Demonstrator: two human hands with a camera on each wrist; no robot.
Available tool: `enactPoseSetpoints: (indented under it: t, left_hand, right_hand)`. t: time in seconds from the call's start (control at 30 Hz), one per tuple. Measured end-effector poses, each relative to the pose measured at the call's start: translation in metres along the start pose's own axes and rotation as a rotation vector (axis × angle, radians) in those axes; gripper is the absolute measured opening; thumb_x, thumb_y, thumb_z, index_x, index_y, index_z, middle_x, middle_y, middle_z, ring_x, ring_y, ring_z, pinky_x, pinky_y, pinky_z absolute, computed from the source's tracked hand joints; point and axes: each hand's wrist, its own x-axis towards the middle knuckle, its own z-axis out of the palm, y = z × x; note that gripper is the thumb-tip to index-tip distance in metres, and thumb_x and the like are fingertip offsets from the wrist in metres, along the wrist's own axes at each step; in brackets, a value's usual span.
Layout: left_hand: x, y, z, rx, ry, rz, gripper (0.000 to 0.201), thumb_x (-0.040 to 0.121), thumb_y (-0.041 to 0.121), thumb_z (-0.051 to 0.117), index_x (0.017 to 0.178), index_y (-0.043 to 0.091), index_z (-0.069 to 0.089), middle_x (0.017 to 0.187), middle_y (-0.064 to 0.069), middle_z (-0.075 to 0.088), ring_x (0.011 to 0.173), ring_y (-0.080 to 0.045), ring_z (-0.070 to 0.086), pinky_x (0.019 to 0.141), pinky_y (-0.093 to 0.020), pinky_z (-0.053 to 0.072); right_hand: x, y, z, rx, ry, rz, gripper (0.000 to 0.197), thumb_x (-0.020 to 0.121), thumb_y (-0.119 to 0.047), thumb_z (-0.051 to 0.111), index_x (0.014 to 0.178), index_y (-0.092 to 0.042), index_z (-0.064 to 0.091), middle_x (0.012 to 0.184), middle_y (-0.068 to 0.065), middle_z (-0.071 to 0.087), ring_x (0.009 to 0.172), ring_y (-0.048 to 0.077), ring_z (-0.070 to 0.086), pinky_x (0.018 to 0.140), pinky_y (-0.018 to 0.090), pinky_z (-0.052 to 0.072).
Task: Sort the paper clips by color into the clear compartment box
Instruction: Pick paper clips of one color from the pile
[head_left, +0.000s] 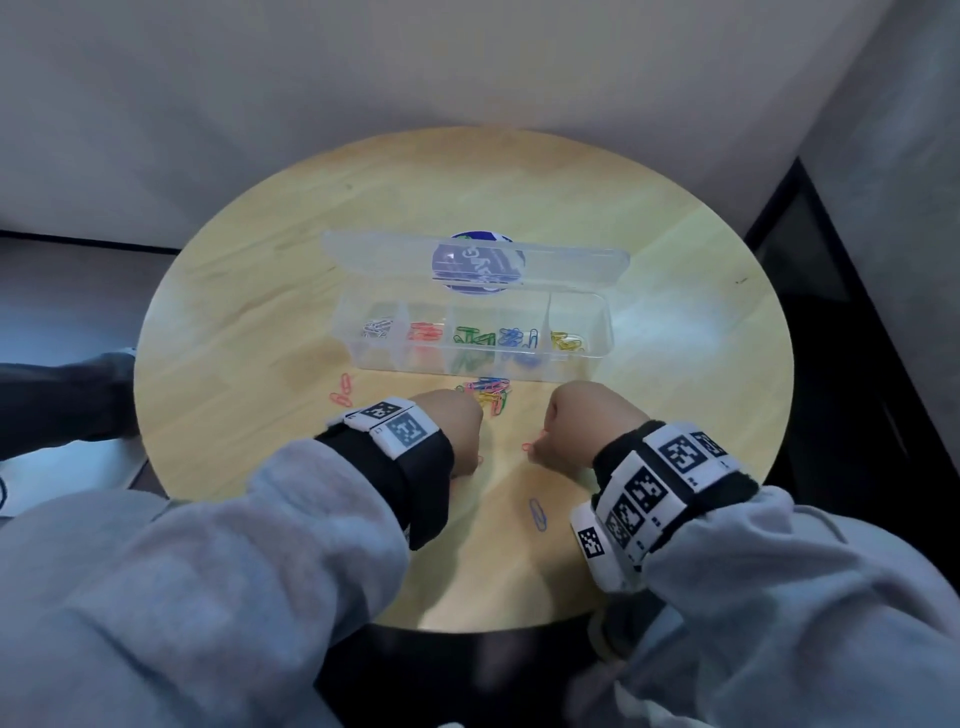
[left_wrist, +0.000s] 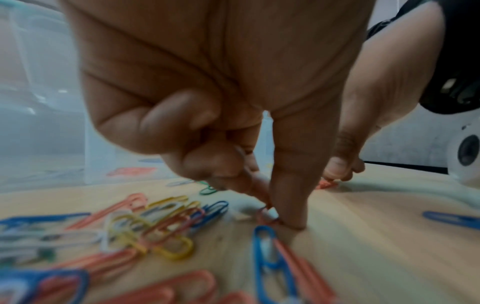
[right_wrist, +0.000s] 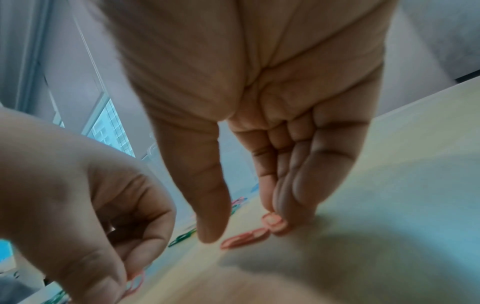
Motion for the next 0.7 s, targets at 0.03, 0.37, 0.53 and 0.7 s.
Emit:
enactPoseSetpoints:
  t: [0.03, 0.37, 0.53, 0.7]
  left_hand:
    - [-0.001, -0.001, 0.0, -0.007, -0.014, -0.001, 0.026, 0.085, 0.022, 0.061, 0.105, 0.008, 0.068, 0.092, -0.004, 0.063, 0.085, -0.021, 0.058, 0.067, -0.027, 0.041]
    - [-0.014, -0.035, -0.017, -0.828, -0.043, 0.077, 0.019, 0.081, 0.011, 0.069, 0.067, 0.017, 0.059, 0.056, 0.003, 0.056, 0.048, -0.006, 0.048, 0.05, -0.013, 0.042]
    - [-0.016, -0.049, -0.029, -1.22, -0.025, 0.034, 0.027, 0.085, -0.004, 0.058, 0.062, 0.01, 0.054, 0.049, 0.003, 0.058, 0.04, -0.004, 0.046, 0.041, -0.012, 0.038]
    - [-0.019, -0.052, -0.028, -1.453, 0.003, 0.058, 0.03, 0.078, -0.012, 0.055, 0.06, 0.008, 0.044, 0.048, -0.001, 0.061, 0.04, -0.006, 0.052, 0.042, -0.012, 0.043]
  right_hand:
    - [0.0, -0.002, 0.0, 0.0, 0.005, -0.009, 0.037, 0.081, -0.038, 0.066, 0.104, -0.01, 0.061, 0.105, 0.005, 0.064, 0.093, 0.022, 0.059, 0.073, 0.025, 0.043]
    - [-0.002, -0.011, -0.003, -0.124, -0.044, -0.125, 0.033, 0.088, -0.03, 0.06, 0.11, -0.007, 0.063, 0.114, 0.009, 0.064, 0.106, 0.025, 0.06, 0.086, 0.029, 0.047]
    - [-0.002, -0.014, -0.004, -0.196, -0.101, -0.176, 0.032, 0.093, -0.029, 0.052, 0.113, -0.006, 0.062, 0.117, 0.01, 0.063, 0.107, 0.026, 0.058, 0.092, 0.033, 0.047]
    - [-0.004, -0.013, -0.001, -0.211, -0.121, -0.186, 0.029, 0.092, -0.025, 0.051, 0.112, -0.007, 0.062, 0.115, 0.009, 0.063, 0.098, 0.024, 0.056, 0.087, 0.03, 0.047]
